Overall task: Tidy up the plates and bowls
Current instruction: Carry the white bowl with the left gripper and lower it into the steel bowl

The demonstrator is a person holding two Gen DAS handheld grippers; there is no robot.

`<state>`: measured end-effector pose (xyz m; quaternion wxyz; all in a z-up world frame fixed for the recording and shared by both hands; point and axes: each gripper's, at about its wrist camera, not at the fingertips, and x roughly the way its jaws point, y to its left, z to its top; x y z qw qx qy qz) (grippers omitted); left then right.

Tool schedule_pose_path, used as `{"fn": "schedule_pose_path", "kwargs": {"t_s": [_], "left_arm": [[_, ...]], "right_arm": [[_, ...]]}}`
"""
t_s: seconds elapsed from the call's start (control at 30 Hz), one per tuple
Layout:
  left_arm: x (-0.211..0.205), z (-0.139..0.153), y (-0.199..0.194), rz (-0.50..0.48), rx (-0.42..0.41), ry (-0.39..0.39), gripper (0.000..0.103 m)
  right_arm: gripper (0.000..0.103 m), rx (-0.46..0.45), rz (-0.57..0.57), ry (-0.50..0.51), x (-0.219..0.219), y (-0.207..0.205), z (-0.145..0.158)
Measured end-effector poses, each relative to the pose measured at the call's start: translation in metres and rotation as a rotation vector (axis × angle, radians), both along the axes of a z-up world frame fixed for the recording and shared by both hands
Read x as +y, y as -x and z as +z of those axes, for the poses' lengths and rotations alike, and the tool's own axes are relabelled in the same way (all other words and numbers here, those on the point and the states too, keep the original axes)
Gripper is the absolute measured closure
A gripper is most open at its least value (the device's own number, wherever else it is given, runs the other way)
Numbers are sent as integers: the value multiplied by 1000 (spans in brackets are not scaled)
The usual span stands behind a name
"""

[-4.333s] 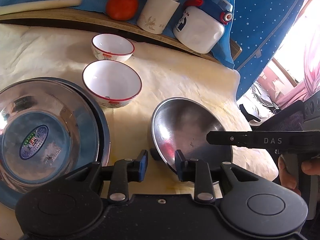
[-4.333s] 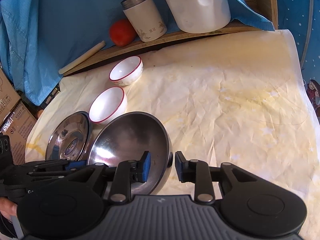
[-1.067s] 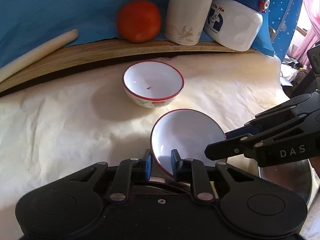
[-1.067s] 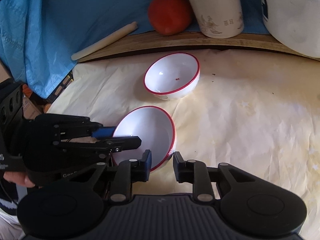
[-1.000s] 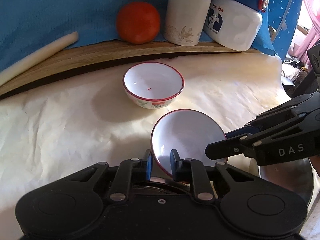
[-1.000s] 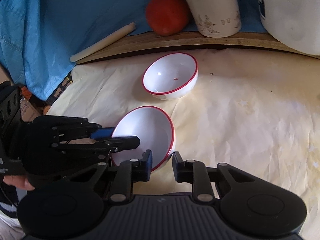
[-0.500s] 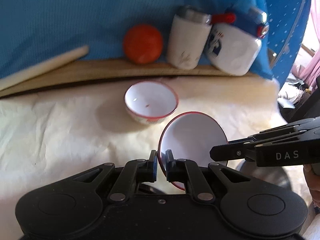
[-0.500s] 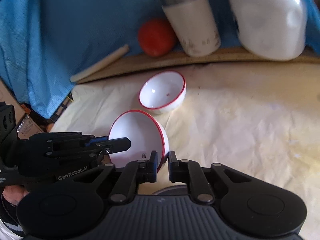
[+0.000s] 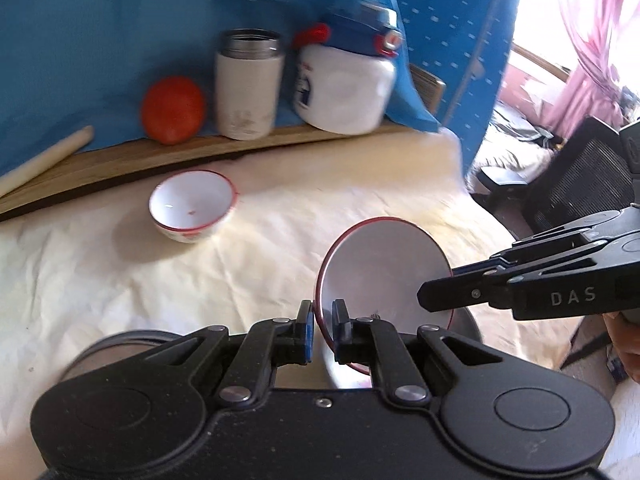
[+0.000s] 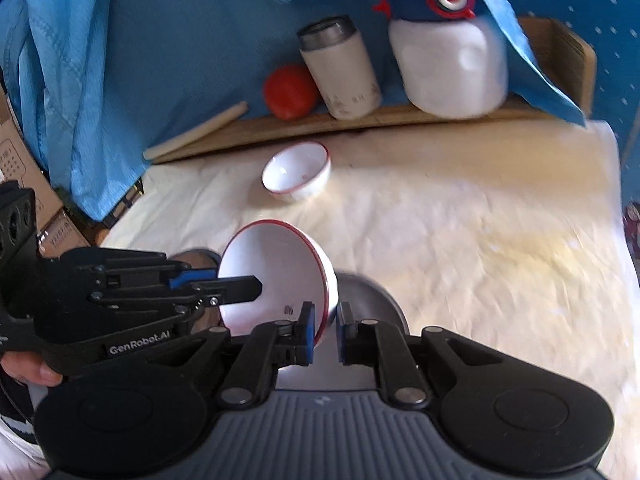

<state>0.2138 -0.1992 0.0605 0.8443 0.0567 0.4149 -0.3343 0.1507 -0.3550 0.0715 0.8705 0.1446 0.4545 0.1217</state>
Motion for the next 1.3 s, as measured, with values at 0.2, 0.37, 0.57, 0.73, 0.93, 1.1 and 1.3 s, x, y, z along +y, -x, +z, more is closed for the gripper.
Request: {"fn": "schedule_pose_path", "kwargs": {"t_s": [0.2, 0.37, 0.57, 0.73, 0.93, 1.1, 1.3], "left_arm": [[-11, -7, 17, -47, 3, -52, 93], [-16, -19, 22, -76, 31, -92, 92], [-21, -23, 20, -94, 54, -113, 92], [-25, -28, 16, -109, 80, -138, 90], [-27, -30, 11, -114, 110, -139, 89], [-28, -30, 7, -106, 114, -136, 89], [-25, -30, 3, -89, 125, -120, 88]], "right_arm": [[91, 35, 6, 8, -4, 15, -7], [91, 64, 19, 34, -3, 18, -12], [91, 99, 29, 52, -3, 15, -17], [90, 129, 40, 64, -3, 9, -20], [84, 152, 53, 72, -2, 1, -20], [82, 170, 59, 83, 1, -4, -22], [80, 180, 72, 103, 5, -7, -24]]}}
